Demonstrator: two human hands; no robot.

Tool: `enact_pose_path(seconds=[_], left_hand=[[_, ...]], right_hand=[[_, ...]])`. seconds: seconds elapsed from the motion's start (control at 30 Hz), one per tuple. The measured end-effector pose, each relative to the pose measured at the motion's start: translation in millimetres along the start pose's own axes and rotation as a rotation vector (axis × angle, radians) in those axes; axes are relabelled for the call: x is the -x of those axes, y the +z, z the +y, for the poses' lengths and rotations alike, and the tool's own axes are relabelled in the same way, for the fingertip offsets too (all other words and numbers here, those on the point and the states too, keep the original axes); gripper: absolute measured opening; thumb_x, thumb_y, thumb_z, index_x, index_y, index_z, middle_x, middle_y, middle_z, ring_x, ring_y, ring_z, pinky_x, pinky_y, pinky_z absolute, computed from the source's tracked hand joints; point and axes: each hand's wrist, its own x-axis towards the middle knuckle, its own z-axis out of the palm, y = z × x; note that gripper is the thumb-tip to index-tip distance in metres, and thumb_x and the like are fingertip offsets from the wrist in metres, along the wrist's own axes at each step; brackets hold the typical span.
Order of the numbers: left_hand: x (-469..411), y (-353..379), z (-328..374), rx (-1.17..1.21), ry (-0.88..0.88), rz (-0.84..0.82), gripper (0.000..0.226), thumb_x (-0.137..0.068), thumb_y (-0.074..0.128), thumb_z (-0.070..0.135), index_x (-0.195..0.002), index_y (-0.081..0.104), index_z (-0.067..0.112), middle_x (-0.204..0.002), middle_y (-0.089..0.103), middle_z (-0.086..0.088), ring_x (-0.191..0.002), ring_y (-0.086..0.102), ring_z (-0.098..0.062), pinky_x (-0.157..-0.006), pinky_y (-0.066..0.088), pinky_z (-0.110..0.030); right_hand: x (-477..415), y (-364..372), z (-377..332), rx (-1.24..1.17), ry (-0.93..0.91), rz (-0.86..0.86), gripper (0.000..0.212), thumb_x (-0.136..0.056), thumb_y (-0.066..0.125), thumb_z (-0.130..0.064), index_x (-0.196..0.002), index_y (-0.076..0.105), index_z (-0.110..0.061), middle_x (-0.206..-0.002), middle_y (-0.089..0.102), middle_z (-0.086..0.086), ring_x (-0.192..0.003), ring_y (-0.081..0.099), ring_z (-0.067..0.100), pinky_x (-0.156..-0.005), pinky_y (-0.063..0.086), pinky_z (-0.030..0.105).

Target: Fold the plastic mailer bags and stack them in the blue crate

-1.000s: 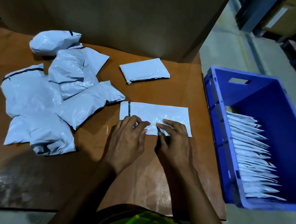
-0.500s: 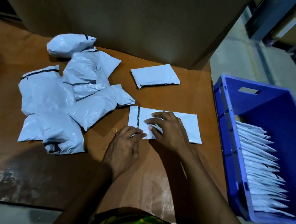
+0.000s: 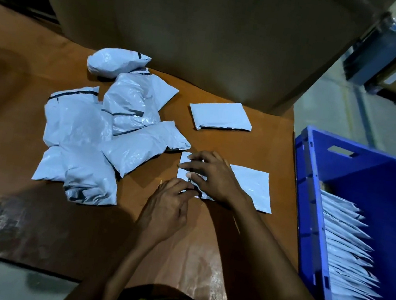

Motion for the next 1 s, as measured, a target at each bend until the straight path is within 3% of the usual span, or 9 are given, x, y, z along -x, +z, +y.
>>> enact_pose_path(seconds=[0.13,0.23,0.3,0.33,0.4,0.5,0.7,0.87,1.0], left_hand=[[-4,1,-3,0.008,-0.014,-0.018,0.043,-0.083,0.047,0.002,-0.111,0.077,0.015,-0.113,0.068,0.001,-0.107,0.061,-0.024,-0.086,0.056,-0.042],[-19,5,-2,0.009,-0.018,0.0,0.03,-0.089,0.057,0.004,-0.11,0.077,0.012,-0.1,0.066,-0.002,-0.097,0.06,-0.025,-0.077,0.056,-0.044],[-31,12,-2,0.001,0.002,0.026,0.031,-0.099,0.055,0.015,-0.124,0.072,0.011,-0.115,0.067,-0.007,-0.111,0.058,-0.026,-0.09,0.054,-0.046],[-37,17,-3,-0.006,-0.001,0.0,0.039,-0.104,0.051,0.024,-0.139,0.063,0.011,-0.136,0.062,-0.01,-0.131,0.052,-0.028,-0.106,0.048,-0.046],[-47,28,-5,-0.089,-0.006,-0.106,0.06,-0.11,0.037,0.04,-0.163,0.029,0.012,-0.17,0.023,-0.012,-0.159,0.013,-0.027,-0.129,0.017,-0.042],[-53,39,-4,-0.293,0.01,-0.18,0.067,-0.111,0.019,0.046,-0.166,0.004,0.011,-0.173,-0.003,-0.013,-0.16,-0.006,-0.029,-0.13,0.006,-0.05],[-52,44,-6,-0.36,0.035,-0.191,0.066,-0.11,0.007,0.048,-0.166,0.005,0.013,-0.173,-0.002,-0.015,-0.16,-0.004,-0.032,-0.129,0.01,-0.051],[-55,45,-4,-0.356,0.02,-0.181,0.064,-0.111,0.012,0.048,-0.166,0.016,0.017,-0.173,0.005,-0.015,-0.16,0.002,-0.034,-0.129,0.013,-0.053],[-57,53,-4,-0.363,-0.008,-0.184,0.063,-0.111,0.018,0.049,-0.166,0.019,0.018,-0.172,0.009,-0.016,-0.16,0.006,-0.035,-0.127,0.016,-0.054]], right_hand=[[22,-7,17,-0.26,0.111,0.174,0.028,-0.103,0.065,-0.027,-0.129,0.074,-0.03,-0.14,0.065,-0.007,-0.129,0.054,0.012,-0.105,0.049,0.038],[50,-5,35,-0.197,0.246,0.361,0.031,-0.103,0.061,-0.038,-0.13,0.073,-0.029,-0.143,0.064,-0.003,-0.135,0.054,0.016,-0.11,0.046,0.045],[67,2,39,-0.144,0.32,0.392,0.04,-0.103,0.056,-0.047,-0.138,0.067,-0.032,-0.154,0.054,-0.004,-0.146,0.044,0.016,-0.12,0.035,0.043],[74,5,38,-0.125,0.358,0.387,0.043,-0.104,0.053,-0.05,-0.143,0.062,-0.034,-0.16,0.047,-0.006,-0.151,0.035,0.014,-0.124,0.026,0.041],[81,10,32,-0.063,0.387,0.363,0.047,-0.106,0.045,-0.052,-0.151,0.052,-0.038,-0.167,0.035,-0.01,-0.158,0.019,0.008,-0.128,0.009,0.038],[81,12,30,0.043,0.383,0.329,0.051,-0.109,0.033,-0.054,-0.159,0.038,-0.04,-0.171,0.022,-0.012,-0.16,0.004,0.005,-0.129,0.0,0.046],[84,19,29,0.211,0.39,0.255,0.056,-0.111,0.02,-0.053,-0.165,0.02,-0.039,-0.175,0.006,-0.008,-0.162,-0.005,0.018,-0.127,0.003,0.062],[79,21,30,0.243,0.437,0.247,0.059,-0.108,0.014,-0.061,-0.162,0.029,-0.041,-0.173,0.016,-0.009,-0.162,-0.002,0.018,-0.126,0.005,0.062],[75,23,34,0.256,0.468,0.25,0.056,-0.107,0.027,-0.06,-0.159,0.036,-0.042,-0.172,0.023,-0.008,-0.162,0.002,0.021,-0.126,0.004,0.063]])
